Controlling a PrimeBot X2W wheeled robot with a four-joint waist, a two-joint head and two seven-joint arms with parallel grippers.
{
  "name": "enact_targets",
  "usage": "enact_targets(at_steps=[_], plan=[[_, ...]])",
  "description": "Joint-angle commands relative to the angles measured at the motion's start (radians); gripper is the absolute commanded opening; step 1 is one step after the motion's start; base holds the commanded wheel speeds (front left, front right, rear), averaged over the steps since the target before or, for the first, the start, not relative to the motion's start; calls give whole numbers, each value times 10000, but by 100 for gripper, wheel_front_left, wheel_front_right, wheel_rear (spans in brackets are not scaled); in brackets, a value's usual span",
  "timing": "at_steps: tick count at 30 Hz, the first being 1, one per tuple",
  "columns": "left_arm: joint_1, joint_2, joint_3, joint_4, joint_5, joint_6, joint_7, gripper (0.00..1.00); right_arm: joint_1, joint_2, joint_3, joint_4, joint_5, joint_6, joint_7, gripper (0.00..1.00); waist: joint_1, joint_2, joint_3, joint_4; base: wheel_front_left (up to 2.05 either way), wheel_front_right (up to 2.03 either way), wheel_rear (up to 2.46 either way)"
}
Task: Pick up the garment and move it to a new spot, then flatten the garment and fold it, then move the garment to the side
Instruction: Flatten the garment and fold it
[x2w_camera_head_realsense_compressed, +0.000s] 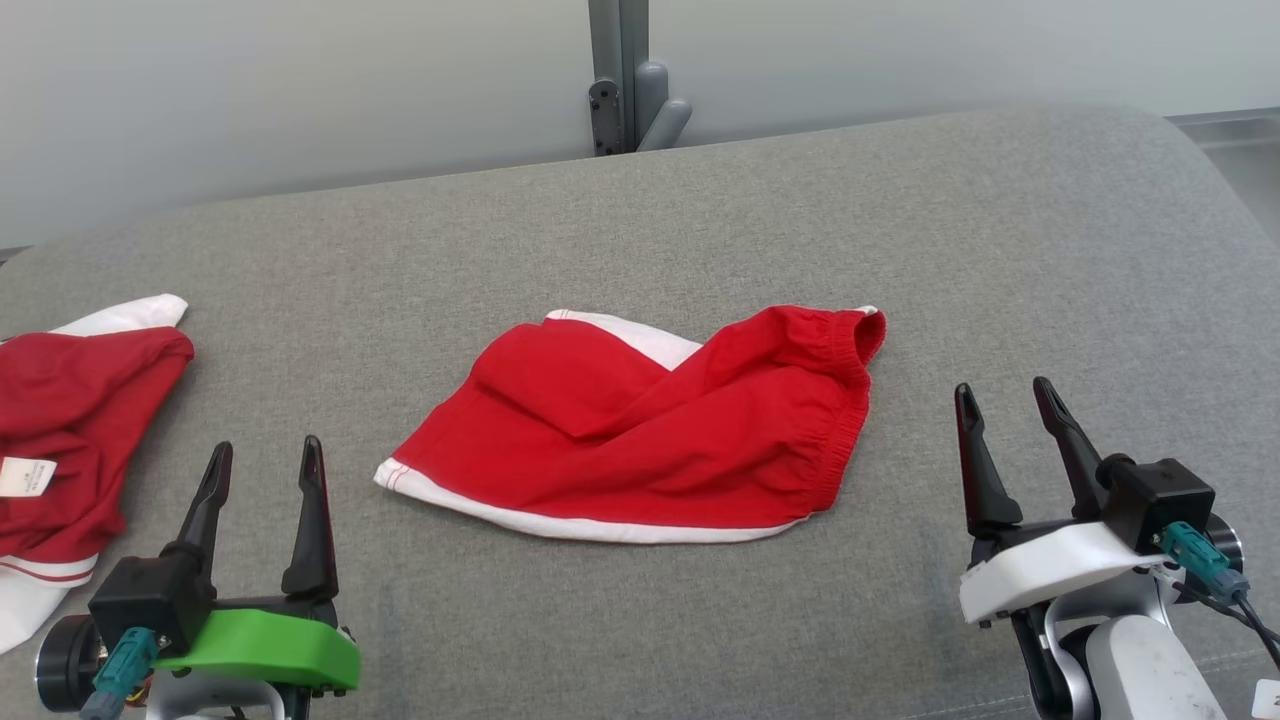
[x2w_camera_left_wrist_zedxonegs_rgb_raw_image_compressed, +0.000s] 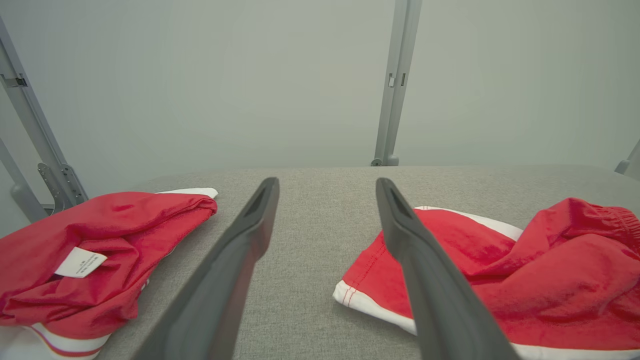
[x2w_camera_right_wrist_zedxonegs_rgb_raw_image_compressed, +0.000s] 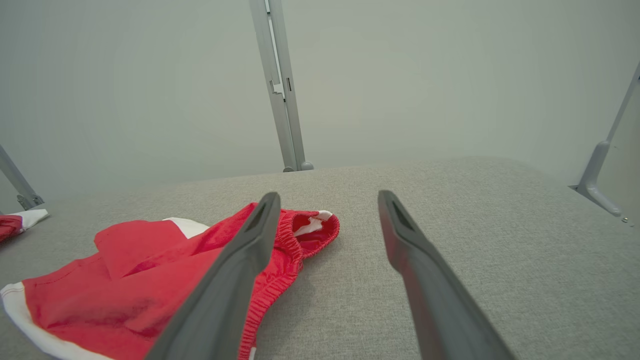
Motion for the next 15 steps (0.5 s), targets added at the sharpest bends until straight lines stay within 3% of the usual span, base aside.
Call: enact_targets(at_steps=[1, 15], plan=[[170, 97, -6, -84, 87, 61, 29, 100, 117, -22, -21, -80, 33, 1, 52, 100, 0, 0, -30, -2, 0, 0, 0], [-2, 150, -98, -202, 61, 149, 88, 100, 112, -20, -32, -124, 101, 1, 26, 100, 0, 0, 11, 25, 0, 0, 0]])
